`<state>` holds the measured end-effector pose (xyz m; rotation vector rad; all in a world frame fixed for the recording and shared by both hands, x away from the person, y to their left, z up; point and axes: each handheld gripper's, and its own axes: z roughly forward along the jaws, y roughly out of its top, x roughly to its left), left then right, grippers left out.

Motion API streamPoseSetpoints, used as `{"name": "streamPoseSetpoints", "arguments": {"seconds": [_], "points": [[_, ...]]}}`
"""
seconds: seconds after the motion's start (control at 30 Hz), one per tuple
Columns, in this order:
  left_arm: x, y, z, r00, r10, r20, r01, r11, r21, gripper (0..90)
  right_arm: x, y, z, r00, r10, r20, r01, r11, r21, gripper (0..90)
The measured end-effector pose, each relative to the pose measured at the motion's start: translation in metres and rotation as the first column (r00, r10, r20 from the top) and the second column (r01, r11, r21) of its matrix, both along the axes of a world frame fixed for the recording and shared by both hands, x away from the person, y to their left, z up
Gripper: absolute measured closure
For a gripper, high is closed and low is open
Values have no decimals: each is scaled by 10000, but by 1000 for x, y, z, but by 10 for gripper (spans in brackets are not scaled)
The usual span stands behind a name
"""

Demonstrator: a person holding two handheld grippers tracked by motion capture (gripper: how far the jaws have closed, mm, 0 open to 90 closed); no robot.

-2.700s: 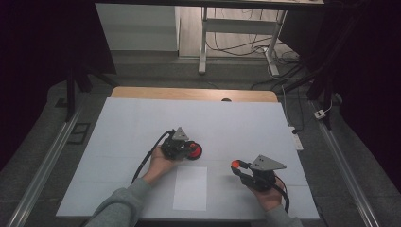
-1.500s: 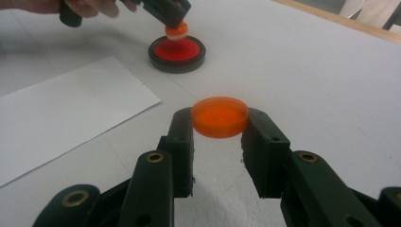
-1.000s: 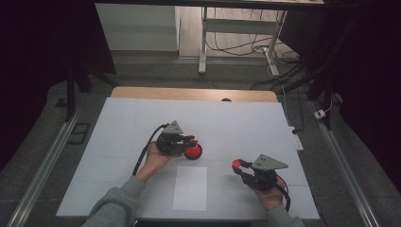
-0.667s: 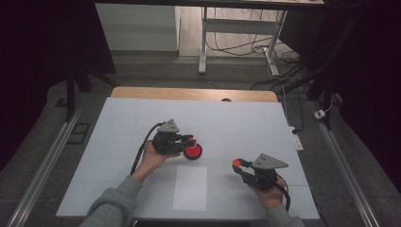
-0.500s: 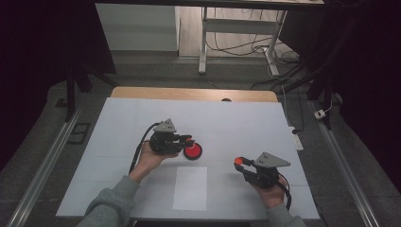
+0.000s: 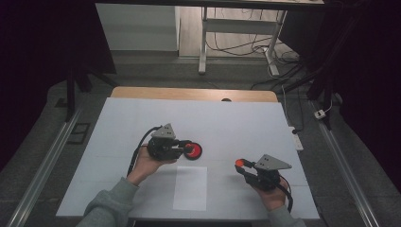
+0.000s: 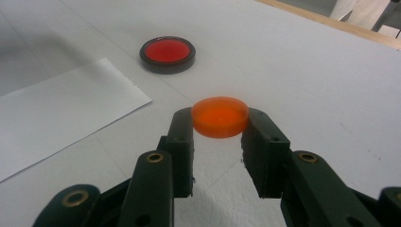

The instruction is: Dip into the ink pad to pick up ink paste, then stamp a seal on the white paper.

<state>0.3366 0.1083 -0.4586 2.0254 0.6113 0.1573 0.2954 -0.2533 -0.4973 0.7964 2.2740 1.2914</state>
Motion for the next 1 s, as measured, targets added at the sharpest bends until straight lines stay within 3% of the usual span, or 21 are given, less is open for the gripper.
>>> {"name": "streamPoseSetpoints", "arguments": {"seconds": [0.27, 1.0], "points": [[-9, 4, 5, 9998, -183, 39, 183, 9998, -46, 725, 0, 1, 0, 10000, 1, -15, -1, 10000, -9, 644], [-17, 6, -3, 9993, -249, -277, 253, 9996, 128, 724, 0, 3, -2, 9999, 80, -90, -81, 10000, -49, 644]]}}
